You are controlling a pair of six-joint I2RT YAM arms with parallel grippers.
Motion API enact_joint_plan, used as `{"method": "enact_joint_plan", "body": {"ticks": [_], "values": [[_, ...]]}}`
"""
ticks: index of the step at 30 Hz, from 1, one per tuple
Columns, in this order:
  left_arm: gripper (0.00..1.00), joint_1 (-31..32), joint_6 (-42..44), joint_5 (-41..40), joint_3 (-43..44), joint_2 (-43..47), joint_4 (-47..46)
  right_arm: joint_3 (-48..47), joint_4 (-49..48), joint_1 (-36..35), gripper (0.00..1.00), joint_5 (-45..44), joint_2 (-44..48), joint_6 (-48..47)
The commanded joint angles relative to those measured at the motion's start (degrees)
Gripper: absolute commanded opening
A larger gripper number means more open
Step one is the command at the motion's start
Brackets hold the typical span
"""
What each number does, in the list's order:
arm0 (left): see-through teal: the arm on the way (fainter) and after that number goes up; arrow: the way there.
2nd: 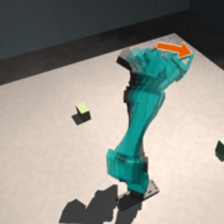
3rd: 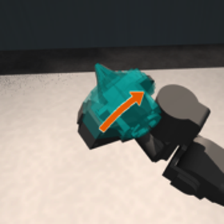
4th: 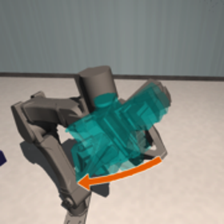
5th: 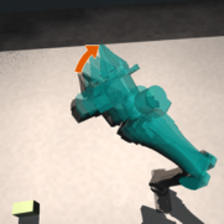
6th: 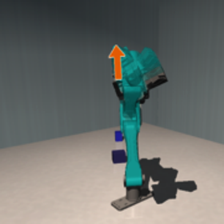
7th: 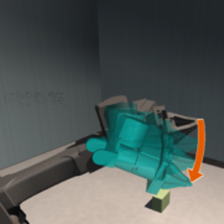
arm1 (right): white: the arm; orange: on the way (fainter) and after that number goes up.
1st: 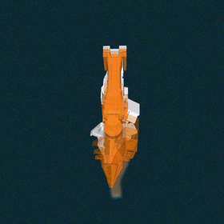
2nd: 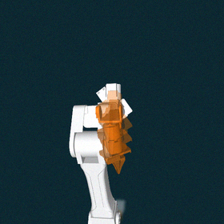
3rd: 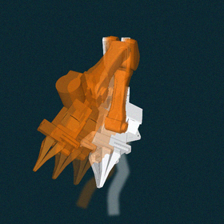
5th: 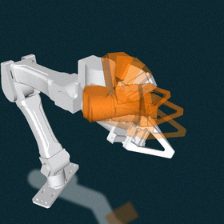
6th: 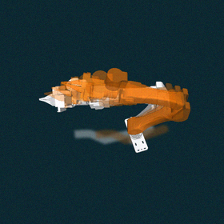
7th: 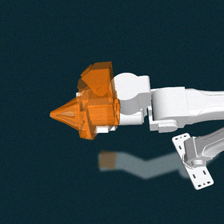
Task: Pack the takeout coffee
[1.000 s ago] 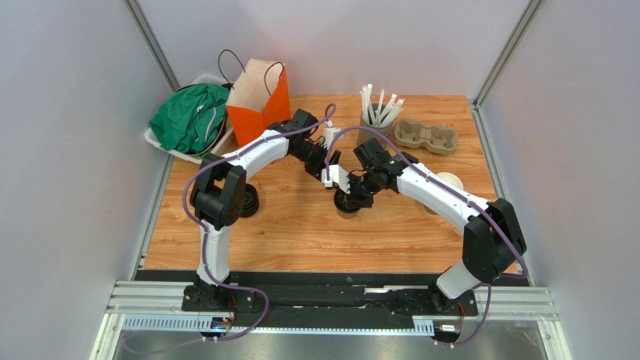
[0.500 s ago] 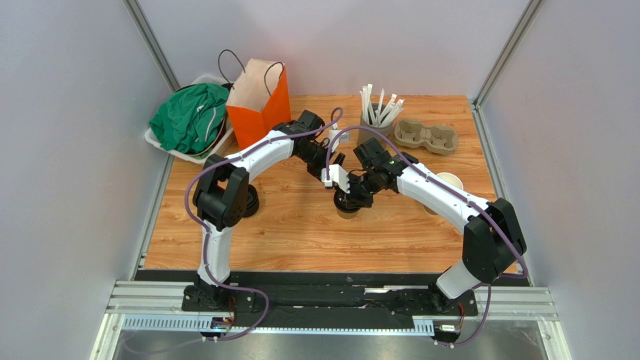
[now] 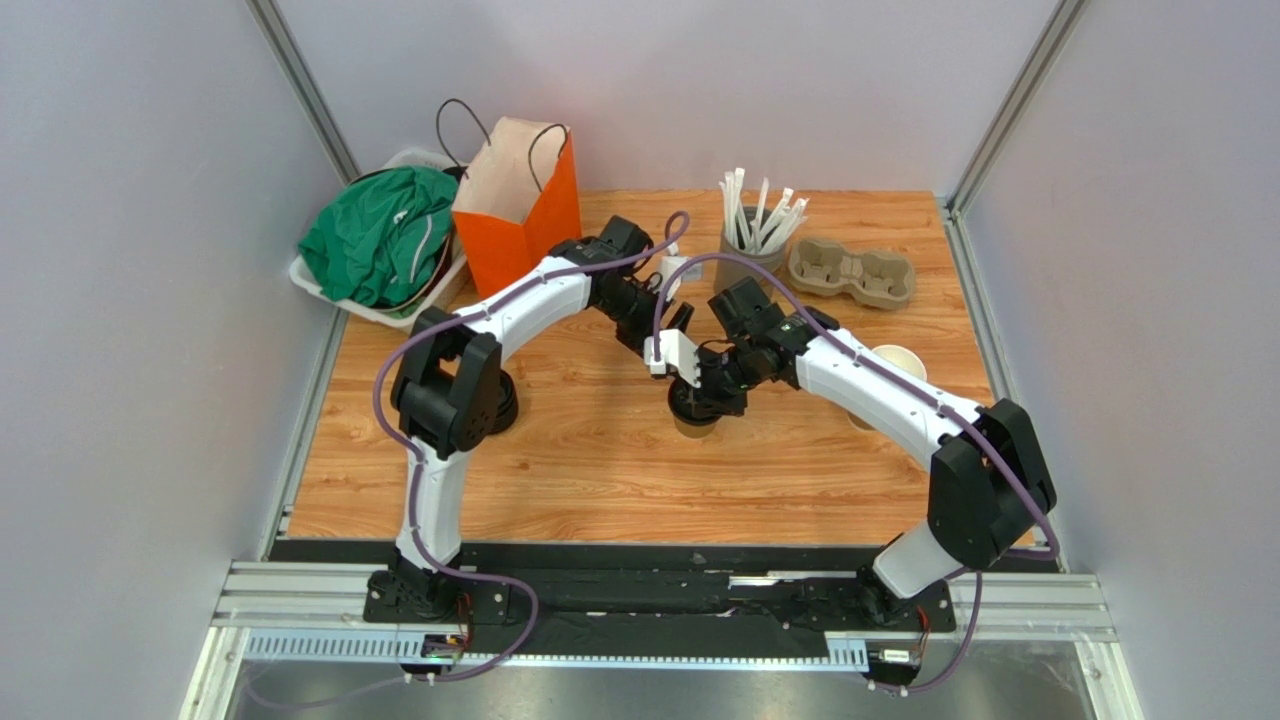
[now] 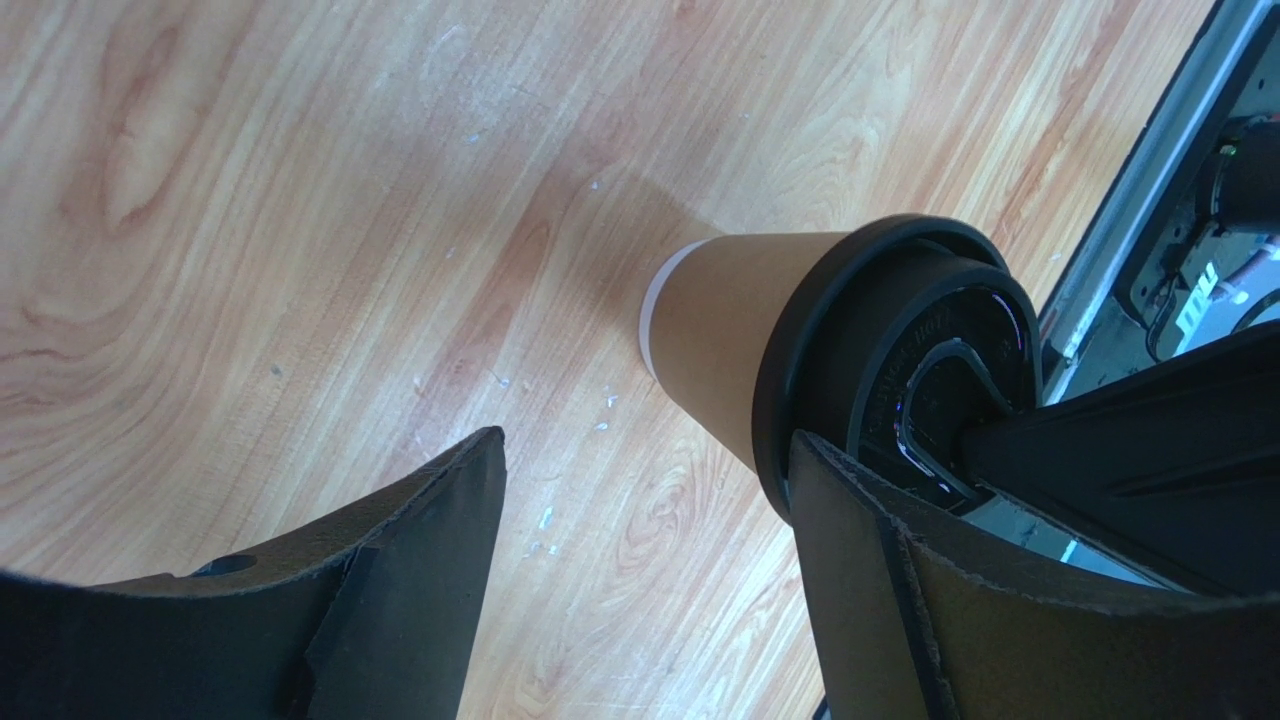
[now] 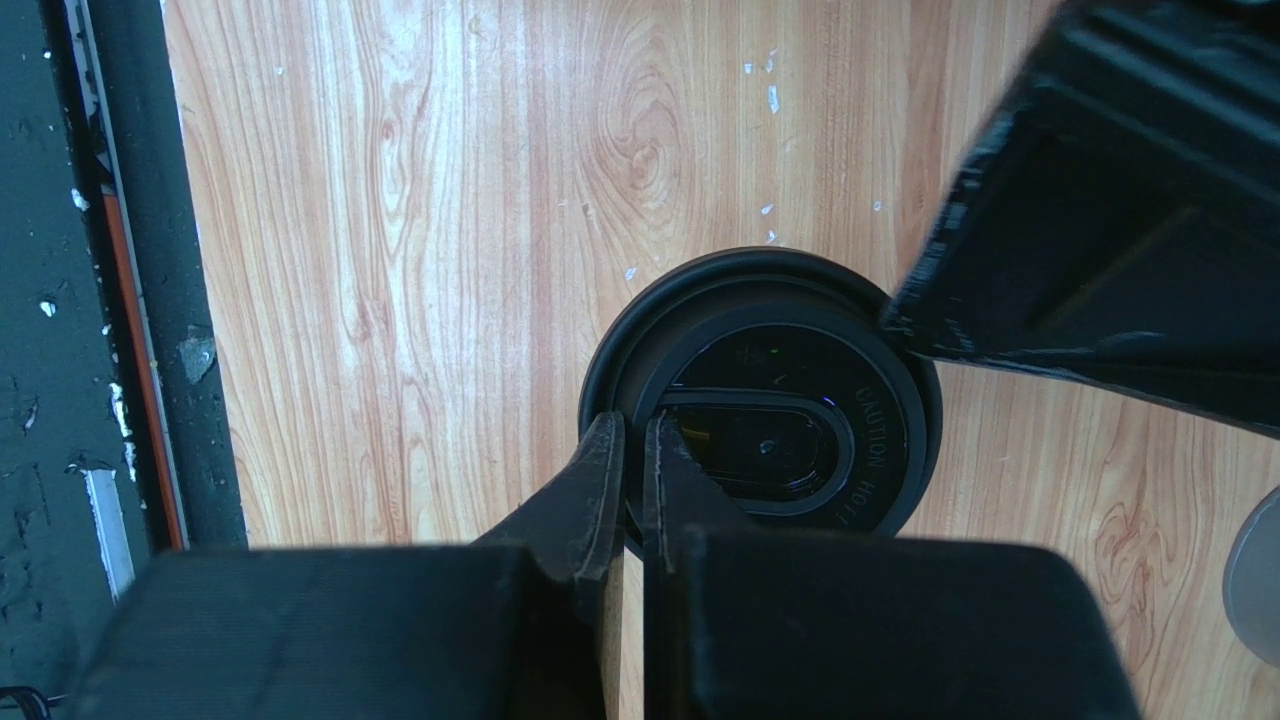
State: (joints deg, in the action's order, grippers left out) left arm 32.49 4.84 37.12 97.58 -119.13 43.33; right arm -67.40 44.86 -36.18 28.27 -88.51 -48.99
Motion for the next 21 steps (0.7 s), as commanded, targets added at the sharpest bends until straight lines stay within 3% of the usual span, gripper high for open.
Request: {"method": "enact_joint_plan", "body": {"ticks": [1, 9, 15, 21], "values": [[0.79, -1.1, 0.8, 2.3, 7.5, 5.3, 0.8, 1.3, -0.7, -0.1, 0.0, -1.0, 1.9, 0.1], [0.82, -3.0, 0.9, 0.5, 13.5, 15.4, 3.9, 0.3, -0.6, -0.1, 0.0, -1.2, 4.2, 0.8], [0.83, -6.7, -0.4, -2.7, 11.6, 23.4, 2.6, -3.4, 1.8, -0.2, 0.0, -2.3, 8.0, 2.1], [0.84, -8.8, 0.0, -16.9, 9.7, 30.6, 1.4, -6.2, 4.2, -0.1, 0.0, -5.9, 11.4, 5.0]]}}
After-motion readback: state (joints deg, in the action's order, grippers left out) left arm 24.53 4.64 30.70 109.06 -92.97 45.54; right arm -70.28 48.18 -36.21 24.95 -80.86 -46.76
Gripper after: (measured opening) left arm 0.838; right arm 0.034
